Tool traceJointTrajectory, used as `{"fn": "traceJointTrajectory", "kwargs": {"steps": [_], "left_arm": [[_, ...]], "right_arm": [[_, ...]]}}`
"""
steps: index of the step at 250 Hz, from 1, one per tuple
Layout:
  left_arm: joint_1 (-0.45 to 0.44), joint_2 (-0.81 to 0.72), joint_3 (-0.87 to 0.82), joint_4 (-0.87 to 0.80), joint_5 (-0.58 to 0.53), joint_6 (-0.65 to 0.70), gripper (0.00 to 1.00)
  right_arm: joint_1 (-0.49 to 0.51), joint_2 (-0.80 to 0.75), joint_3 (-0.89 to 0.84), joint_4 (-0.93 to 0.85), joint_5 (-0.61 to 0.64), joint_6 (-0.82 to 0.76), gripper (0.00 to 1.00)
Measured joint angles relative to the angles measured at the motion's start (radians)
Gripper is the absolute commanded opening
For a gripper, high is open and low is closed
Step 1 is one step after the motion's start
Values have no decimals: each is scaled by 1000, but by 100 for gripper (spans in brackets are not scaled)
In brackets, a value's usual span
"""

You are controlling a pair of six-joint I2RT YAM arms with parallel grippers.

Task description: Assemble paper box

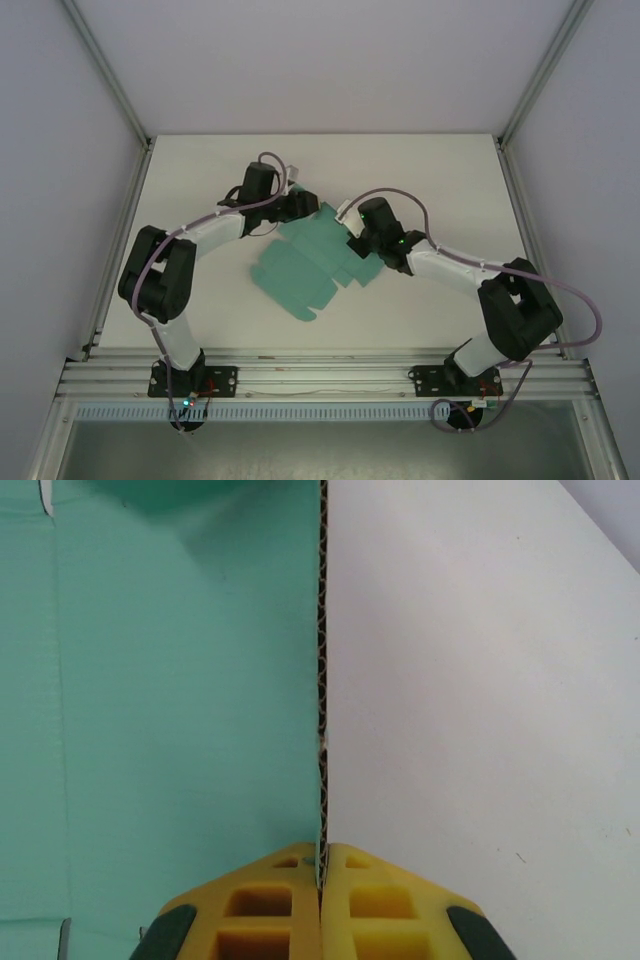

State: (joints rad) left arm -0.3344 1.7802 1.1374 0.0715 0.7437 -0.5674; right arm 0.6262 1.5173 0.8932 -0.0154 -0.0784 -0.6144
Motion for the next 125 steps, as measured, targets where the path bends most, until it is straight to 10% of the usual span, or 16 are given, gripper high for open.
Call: {"fn": "traceJointTrajectory", "kwargs": {"steps": [125], "left_arm": [[-44,0,-21,56,7,-44,66]], "right_arm": [[19,6,5,4,19,-33,0]]}}
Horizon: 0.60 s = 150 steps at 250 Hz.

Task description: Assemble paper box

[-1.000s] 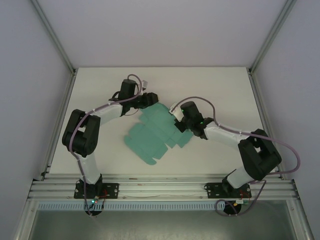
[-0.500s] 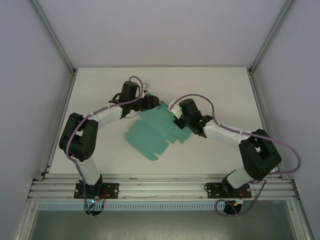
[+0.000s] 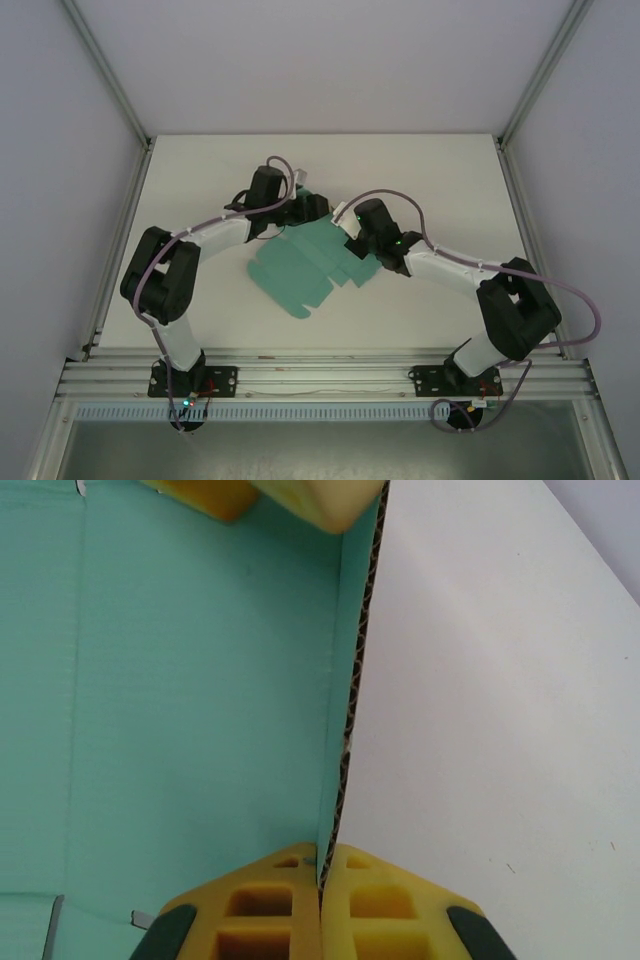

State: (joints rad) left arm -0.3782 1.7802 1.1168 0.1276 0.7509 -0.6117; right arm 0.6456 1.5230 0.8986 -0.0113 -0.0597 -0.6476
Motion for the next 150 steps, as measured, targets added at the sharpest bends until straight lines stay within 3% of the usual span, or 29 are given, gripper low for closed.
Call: {"fn": "traceJointTrajectory", "kwargs": {"steps": [19,62,86,113,150], "left_arm": [[-4,0,-7,8,0,-1,68],[-12,-54,-58,-10,-14,27,82],[-13,-143,-103,-53,-48,64,99],[6,-265,-150,-113,-106,103,100],[97,-400,-214,-185,-235,143,100]], "right_arm": [[0,0,-2,2,1,-2,0],[10,-5,-3,1,28,-5,0],[17,-21,-5,1,51,-5,0],[17,-40,-6,1,72,-5,0],[16,-64,-28,0,82,-18,0]]}}
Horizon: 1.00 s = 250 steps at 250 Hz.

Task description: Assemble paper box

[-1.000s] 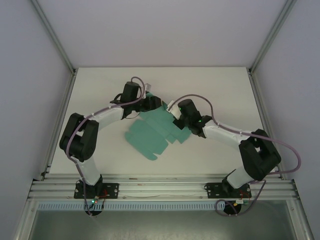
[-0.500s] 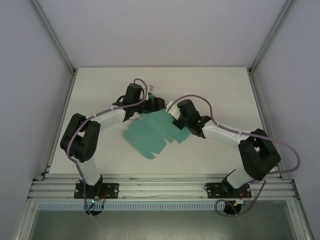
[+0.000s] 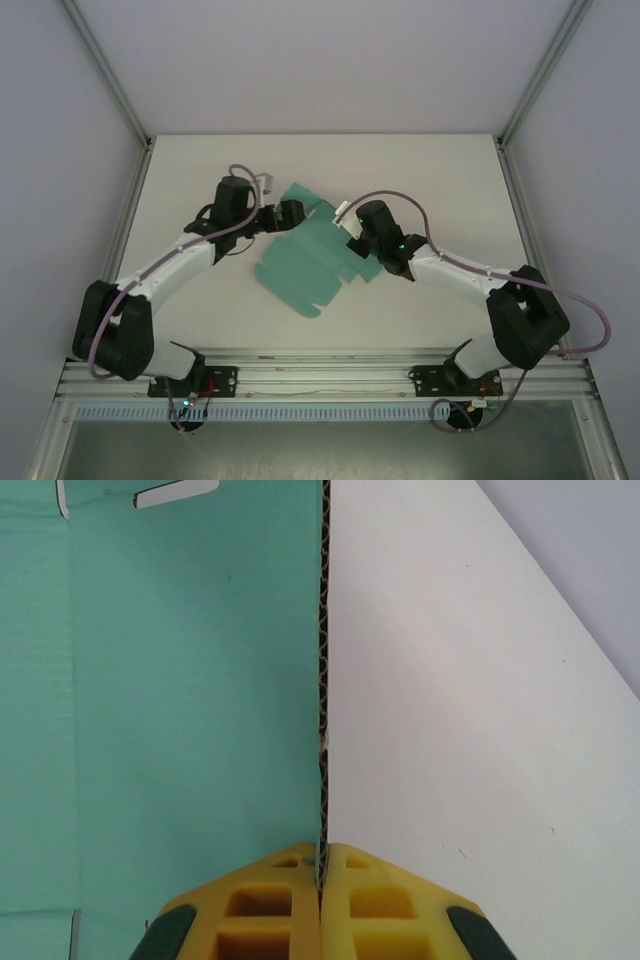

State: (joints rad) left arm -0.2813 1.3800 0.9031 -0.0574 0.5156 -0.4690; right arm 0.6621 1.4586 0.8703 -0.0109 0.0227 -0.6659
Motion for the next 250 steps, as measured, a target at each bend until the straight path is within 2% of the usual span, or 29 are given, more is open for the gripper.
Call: {"fn": "traceJointTrajectory", "kwargs": {"steps": [48,89,170,250], "left_arm": [[134,13,-48,-57,-137,35,100],[166,121,-49,-56,-155,66,99],[166,226,-110,91,24,87,90],[149,257,-127,205,169,105,89]], "right_arm": [[0,-22,-32,-2,-24,-43,0],[-5,-26,-32,-4,-47,-55,0],[-46,-40,-32,-3,-107,-45,0],[-61,-58,-34,-4,-173,-34,0]]}}
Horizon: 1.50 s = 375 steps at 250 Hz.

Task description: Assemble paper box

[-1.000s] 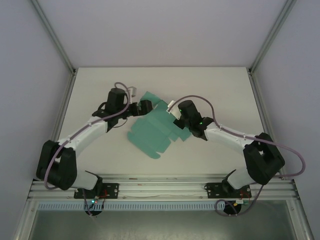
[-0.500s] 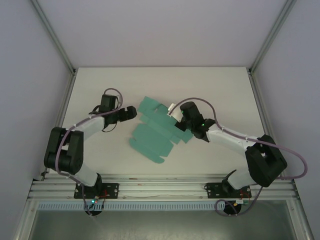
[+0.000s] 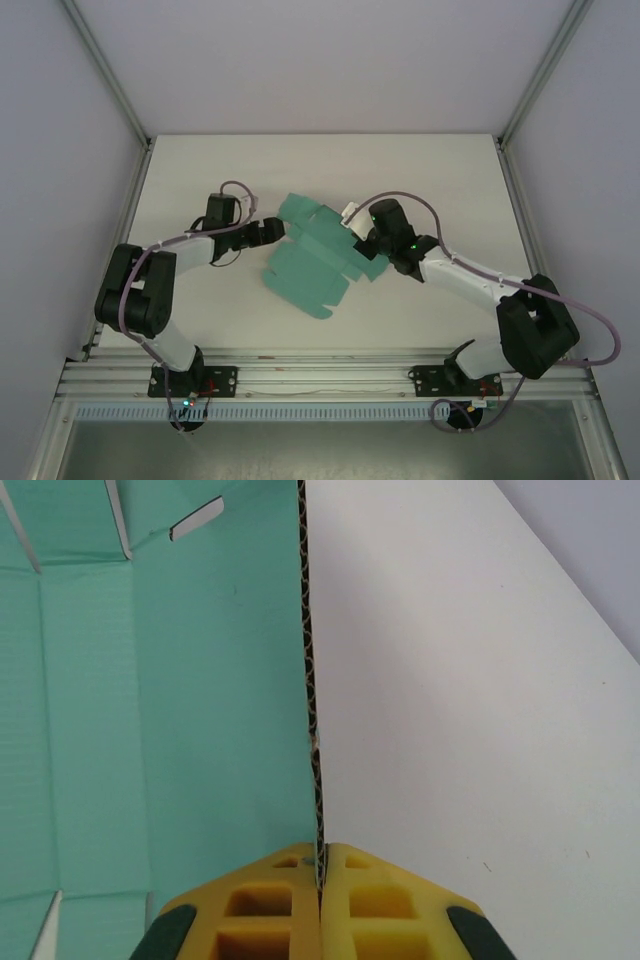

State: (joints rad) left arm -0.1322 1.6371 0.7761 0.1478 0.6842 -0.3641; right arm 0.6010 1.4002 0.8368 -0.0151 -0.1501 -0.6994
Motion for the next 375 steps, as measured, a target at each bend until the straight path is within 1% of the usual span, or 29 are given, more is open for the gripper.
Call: {"fn": "traceJointTrajectory", "kwargs": {"steps": [17,35,76,93,112,121,136,146,156,163,174,187,224,248,267,282,324,334,340,361,366,375], "left_arm": [[-15,0,-1,21,30,5,89],[-35,0,-1,38,53,16,85],[-78,22,-1,76,105,40,68],[-82,42,-2,108,132,35,64],[-82,54,-11,140,158,24,56],[-82,58,-14,150,169,22,53],[-82,63,-14,167,180,21,52],[-82,67,-14,176,189,19,48],[-82,69,-14,184,200,17,47],[-82,70,-15,190,203,14,46],[-82,71,-18,204,210,14,41],[-82,71,-23,219,219,5,38],[-82,71,-32,247,232,-8,21],[-82,71,-35,262,233,-14,12],[-82,71,-35,269,232,-18,10],[-82,71,-35,269,232,-23,5],[-82,71,-35,267,227,-27,5],[-84,71,-35,265,225,-27,7],[-84,71,-35,262,223,-27,15],[-87,71,-35,249,208,-19,56],[-87,68,-35,241,198,-19,63],[-89,64,-35,224,183,-18,71]], "right_arm": [[-1,0,0,0,-8,2,0],[-1,0,0,0,-15,4,0],[-2,0,0,1,-35,7,0],[-2,-1,0,1,-42,7,0],[-5,-3,0,0,-53,7,0],[-7,-5,0,0,-60,7,0],[-11,-11,0,0,-67,7,0],[-15,-16,0,0,-73,7,0],[-20,-21,0,0,-82,8,0],[-21,-26,-1,0,-87,8,0],[-26,-33,-3,1,-98,10,0],[-30,-42,-8,1,-112,14,0],[-37,-51,-13,0,-144,18,0],[-39,-51,-13,0,-152,18,0],[-41,-51,-13,0,-155,18,0],[-42,-51,-13,-1,-155,18,0],[-42,-51,-13,-5,-153,17,0],[-42,-51,-13,-6,-153,14,0],[-42,-51,-13,-8,-150,13,0],[-41,-51,-13,-18,-135,4,0],[-41,-51,-13,-20,-130,0,0],[-41,-51,-12,-23,-116,-8,0]]}}
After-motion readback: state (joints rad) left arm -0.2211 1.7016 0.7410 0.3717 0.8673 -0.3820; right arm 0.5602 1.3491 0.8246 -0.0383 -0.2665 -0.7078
